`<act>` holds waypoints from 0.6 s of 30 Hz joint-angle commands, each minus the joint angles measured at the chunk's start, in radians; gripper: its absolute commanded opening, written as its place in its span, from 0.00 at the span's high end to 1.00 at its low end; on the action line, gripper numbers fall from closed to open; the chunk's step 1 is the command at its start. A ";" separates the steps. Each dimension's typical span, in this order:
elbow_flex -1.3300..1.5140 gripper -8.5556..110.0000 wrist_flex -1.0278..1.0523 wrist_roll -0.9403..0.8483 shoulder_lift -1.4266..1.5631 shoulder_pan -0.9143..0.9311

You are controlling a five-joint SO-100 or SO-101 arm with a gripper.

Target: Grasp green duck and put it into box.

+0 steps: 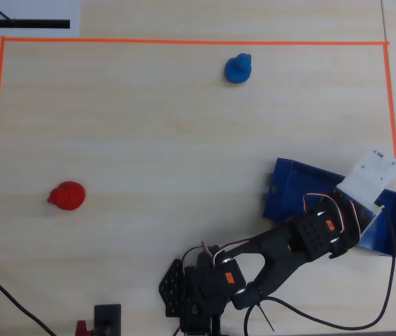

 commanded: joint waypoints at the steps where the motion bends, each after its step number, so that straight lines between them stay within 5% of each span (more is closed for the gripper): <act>1: -0.003 0.71 -0.037 -0.003 0.006 0.014; 11: -0.043 0.84 0.012 0.072 0.107 -0.091; 14: -0.133 0.93 0.161 0.163 0.160 -0.219; 18: -0.198 0.93 0.391 0.218 0.250 -0.430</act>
